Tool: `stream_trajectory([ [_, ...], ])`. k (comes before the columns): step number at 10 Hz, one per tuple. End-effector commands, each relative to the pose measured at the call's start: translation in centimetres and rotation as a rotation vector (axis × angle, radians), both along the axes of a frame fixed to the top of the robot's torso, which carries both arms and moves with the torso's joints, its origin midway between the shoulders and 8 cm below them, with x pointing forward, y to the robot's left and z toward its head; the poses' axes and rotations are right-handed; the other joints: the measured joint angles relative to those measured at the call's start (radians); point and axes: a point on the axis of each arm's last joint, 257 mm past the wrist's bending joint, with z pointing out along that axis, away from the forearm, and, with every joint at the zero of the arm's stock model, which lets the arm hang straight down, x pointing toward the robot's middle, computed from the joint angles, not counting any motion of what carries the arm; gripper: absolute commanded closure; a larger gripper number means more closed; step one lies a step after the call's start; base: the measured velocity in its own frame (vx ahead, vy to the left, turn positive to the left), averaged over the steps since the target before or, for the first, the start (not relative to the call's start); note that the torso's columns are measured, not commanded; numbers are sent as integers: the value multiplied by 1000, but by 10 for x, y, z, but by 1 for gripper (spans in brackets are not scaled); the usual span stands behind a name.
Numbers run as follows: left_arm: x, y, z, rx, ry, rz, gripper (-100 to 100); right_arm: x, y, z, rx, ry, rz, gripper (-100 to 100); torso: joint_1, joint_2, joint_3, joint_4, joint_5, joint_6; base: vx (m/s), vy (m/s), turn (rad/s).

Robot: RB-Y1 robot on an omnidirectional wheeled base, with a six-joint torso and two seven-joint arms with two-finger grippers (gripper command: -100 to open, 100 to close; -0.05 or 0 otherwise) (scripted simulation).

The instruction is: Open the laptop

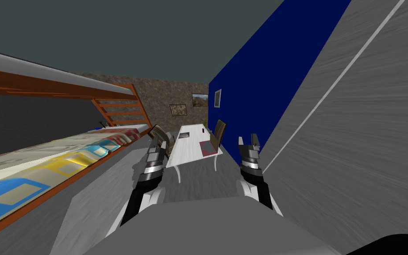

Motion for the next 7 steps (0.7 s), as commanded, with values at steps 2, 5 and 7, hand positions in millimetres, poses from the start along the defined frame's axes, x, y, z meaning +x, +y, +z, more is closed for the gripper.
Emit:
stream_trajectory([
  [2, 0, 0, 0, 0, 0, 0, 0, 0, 0, 0, 0, 0, 0, 0, 0, 104, -209, 105, 0, 0, 0, 0, 0],
  [5, 0, 0, 0, 0, 0, 0, 0, 0, 0, 0, 0, 0, 0, 0, 0, 322, -644, 322, 0, 0, 0, 0, 0],
  [7, 0, 0, 0, 0, 0, 0, 0, 0, 0, 0, 0, 0, 0, 0, 0, 470, -939, 470, 0, 0, 0, 0, 0],
])
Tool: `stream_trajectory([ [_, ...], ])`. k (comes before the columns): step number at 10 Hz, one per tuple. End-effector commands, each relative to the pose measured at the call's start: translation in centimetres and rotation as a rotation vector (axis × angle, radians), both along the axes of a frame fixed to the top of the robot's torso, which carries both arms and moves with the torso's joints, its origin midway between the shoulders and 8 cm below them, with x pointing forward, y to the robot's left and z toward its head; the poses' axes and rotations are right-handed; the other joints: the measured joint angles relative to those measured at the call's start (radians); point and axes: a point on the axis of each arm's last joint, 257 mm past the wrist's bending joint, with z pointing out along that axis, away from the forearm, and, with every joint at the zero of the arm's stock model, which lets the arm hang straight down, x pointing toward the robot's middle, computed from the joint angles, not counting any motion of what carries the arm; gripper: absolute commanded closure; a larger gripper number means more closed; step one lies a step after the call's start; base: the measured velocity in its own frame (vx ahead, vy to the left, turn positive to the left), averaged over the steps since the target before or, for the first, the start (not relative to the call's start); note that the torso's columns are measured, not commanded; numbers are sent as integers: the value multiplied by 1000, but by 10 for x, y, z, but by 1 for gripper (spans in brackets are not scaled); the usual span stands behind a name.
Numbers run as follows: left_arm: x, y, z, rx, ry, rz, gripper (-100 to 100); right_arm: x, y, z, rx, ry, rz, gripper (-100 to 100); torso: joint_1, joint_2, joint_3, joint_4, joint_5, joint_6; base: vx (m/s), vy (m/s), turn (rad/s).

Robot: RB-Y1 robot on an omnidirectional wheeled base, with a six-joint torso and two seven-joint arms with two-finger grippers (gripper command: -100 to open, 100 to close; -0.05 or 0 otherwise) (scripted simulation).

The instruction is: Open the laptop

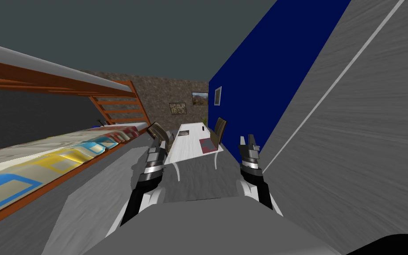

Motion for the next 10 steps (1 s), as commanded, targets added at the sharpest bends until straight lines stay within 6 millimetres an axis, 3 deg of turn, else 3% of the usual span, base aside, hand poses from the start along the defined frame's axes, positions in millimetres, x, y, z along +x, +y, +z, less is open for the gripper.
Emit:
stream_trajectory([
  [1, 0, 0, 0, 0, 0, 0, 0, 0, 0, 0, 0, 0, 0, 0, 0, 74, -148, 74, 0, 0, 0, 0, 0],
  [2, 0, 0, 0, 0, 0, 0, 0, 0, 0, 0, 0, 0, 0, 0, 0, 148, -295, 148, 0, 0, 0, 0, 0],
  [3, 0, 0, 0, 0, 0, 0, 0, 2, 3, -2, -56, 16, 3, -100, 0, 221, -443, 221, 0, 0, 13, 4, 44],
  [5, 0, 0, 0, 0, 1, 0, 0, 4, 4, -8, -146, 45, -10, -100, 0, 264, -532, 264, 0, 0, 18, 5, 60],
  [10, 0, 0, 0, 0, 1, 0, 0, 10, -7, -29, -406, 135, -139, -100, 0, 268, -537, 268, 0, 0, 41, 9, 109],
])
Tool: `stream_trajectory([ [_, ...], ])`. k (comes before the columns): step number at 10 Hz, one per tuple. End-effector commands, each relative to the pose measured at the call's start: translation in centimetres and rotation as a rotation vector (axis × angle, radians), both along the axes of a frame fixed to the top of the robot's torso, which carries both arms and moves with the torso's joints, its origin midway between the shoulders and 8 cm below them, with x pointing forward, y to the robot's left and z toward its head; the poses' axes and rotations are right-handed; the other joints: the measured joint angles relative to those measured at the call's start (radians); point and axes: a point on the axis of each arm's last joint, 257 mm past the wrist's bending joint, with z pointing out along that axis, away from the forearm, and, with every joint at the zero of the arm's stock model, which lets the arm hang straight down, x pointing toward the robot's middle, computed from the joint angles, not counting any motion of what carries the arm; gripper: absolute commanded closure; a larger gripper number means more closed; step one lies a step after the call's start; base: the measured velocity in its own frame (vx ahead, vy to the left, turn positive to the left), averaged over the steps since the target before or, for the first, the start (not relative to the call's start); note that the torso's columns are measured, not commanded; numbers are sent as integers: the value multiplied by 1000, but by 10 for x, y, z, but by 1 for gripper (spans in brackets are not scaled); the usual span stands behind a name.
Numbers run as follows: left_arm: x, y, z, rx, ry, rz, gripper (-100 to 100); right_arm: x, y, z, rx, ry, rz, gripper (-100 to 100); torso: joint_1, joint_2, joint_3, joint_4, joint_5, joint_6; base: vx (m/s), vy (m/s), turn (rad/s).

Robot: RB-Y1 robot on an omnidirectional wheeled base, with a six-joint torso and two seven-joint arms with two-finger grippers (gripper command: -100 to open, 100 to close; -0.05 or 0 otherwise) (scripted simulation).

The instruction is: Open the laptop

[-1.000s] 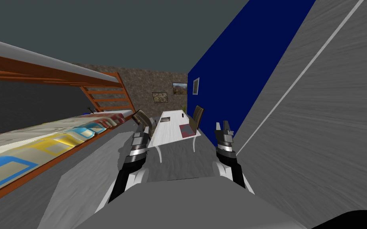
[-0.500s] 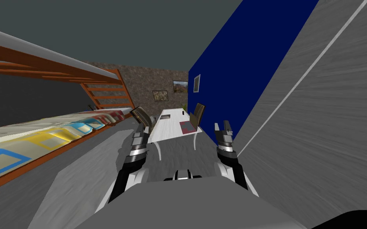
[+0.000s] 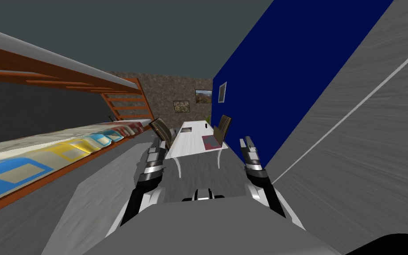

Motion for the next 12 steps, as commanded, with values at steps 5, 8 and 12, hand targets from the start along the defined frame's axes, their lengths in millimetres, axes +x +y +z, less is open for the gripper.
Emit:
stream_trajectory([
  [5, 0, 0, 0, 0, 0, 0, 0, 4, -30, -27, -327, 88, -228, -100, -8, -6, -5, -1, 0, -2, 50, 19, 141],
  [8, 0, 0, 0, 0, 0, 0, 0, 3, -45, -39, -451, 123, -326, -100, -15, -10, -7, -1, -1, -5, 42, 14, 109],
  [12, 0, 0, 0, 0, 0, 0, 0, 0, -72, -58, -641, 185, -478, -100, -21, -22, -16, -3, 0, -9, 37, 20, 110],
])
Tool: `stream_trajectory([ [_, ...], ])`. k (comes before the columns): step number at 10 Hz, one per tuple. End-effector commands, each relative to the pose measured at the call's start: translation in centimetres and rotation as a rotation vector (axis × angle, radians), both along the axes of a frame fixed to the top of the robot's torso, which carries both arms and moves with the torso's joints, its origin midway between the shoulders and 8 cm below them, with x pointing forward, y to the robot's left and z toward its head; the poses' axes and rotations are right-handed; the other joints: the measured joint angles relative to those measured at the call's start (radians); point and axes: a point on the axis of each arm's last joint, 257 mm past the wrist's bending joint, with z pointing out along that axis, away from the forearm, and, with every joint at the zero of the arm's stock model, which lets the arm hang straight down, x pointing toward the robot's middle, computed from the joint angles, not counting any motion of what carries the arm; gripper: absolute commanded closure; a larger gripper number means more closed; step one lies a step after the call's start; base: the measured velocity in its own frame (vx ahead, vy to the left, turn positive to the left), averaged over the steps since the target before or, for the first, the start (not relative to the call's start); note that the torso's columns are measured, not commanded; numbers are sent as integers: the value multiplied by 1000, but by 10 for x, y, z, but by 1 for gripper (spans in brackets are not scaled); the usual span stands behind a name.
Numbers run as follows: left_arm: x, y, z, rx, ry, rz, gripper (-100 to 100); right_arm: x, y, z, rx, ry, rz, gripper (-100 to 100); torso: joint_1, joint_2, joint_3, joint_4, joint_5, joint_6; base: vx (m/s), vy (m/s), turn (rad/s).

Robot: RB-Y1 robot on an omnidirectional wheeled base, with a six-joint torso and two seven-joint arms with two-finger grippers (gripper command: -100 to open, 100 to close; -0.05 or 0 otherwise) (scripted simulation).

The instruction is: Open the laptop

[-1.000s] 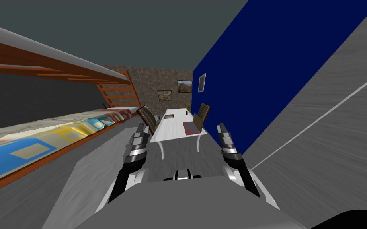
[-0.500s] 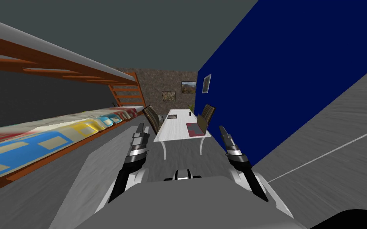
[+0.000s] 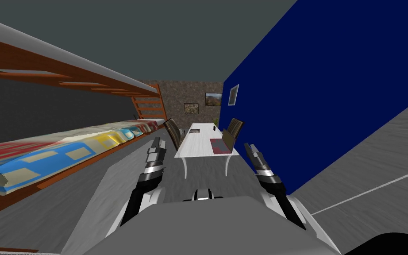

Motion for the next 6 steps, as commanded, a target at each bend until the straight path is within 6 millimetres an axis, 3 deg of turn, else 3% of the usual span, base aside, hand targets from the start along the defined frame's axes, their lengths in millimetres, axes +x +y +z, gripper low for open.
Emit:
stream_trajectory([
  [1, 0, 0, 0, 0, 0, 0, 0, -3, -21, -9, -146, 36, -105, -100, -3, -3, -2, -1, -1, -2, 50, 16, 266],
  [4, 0, 0, 0, 0, 0, 0, 0, -5, -32, -16, -224, 61, -164, -100, -12, -7, -5, -1, 0, -5, 32, 0, 63],
  [6, 0, 0, 0, 0, 0, 0, 0, -11, -54, -34, -342, 118, -259, -100, -17, -11, -8, -2, -2, -9, 43, 22, 161],
])
